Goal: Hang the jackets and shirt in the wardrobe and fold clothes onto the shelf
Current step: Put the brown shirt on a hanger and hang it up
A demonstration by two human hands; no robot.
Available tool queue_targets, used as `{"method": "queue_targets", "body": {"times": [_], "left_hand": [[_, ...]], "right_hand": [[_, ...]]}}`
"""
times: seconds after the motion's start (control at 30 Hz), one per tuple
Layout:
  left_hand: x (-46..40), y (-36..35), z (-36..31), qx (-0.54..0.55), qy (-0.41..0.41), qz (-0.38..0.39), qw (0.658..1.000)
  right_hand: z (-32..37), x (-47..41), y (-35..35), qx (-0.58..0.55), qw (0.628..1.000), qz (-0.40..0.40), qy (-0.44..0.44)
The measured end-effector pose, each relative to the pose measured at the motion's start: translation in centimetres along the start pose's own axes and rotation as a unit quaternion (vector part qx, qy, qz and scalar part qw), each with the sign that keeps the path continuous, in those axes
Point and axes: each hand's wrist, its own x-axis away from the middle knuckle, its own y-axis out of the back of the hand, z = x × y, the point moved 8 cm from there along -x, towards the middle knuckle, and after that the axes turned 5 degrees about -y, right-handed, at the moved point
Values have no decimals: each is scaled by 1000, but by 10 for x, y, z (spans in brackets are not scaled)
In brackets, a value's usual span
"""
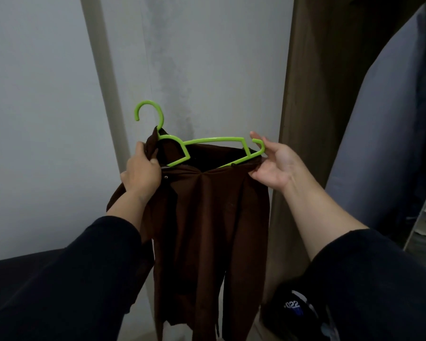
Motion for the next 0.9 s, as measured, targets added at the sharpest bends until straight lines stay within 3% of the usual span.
{"method": "queue_targets", "body": {"times": [0.13, 0.3, 0.47, 0.53, 0.6, 0.63, 0.7, 0.77, 0.8, 0.83, 0.9], "left_hand": [[-2, 0, 5, -4, 8, 16, 1000], [2, 12, -1, -58, -5, -27, 998], [5, 15, -15, -100, -21, -54, 993], [7, 17, -23, -120, -41, -65, 990], [9, 14, -38, -170, -88, -71, 979], [10, 12, -45, -194, -105, -73, 973], [11, 9, -55, -199, -110, -78, 971], [11, 8, -57, -167, -97, -80, 978], [11, 8, -58, -150, -96, -81, 981], [12, 7, -60, -136, -103, -79, 982], [14, 5, -67, -117, -133, -72, 982]], "right_hand": [[2, 0, -2, -2, 1000, -4, 10], [9, -3, -5, 109, 993, -27, 40], [20, -6, 4, 192, 971, -105, 96], [28, -2, 8, 305, 926, -167, 147], [40, 7, 3, 460, 820, -252, 227], [43, 11, -4, 489, 785, -273, 264], [41, 8, -15, 478, 796, -249, 277], [33, 1, -22, 462, 832, -197, 236], [29, 0, -23, 482, 832, -180, 205], [27, 2, -24, 525, 813, -174, 182], [29, 8, -24, 626, 738, -180, 177]]}}
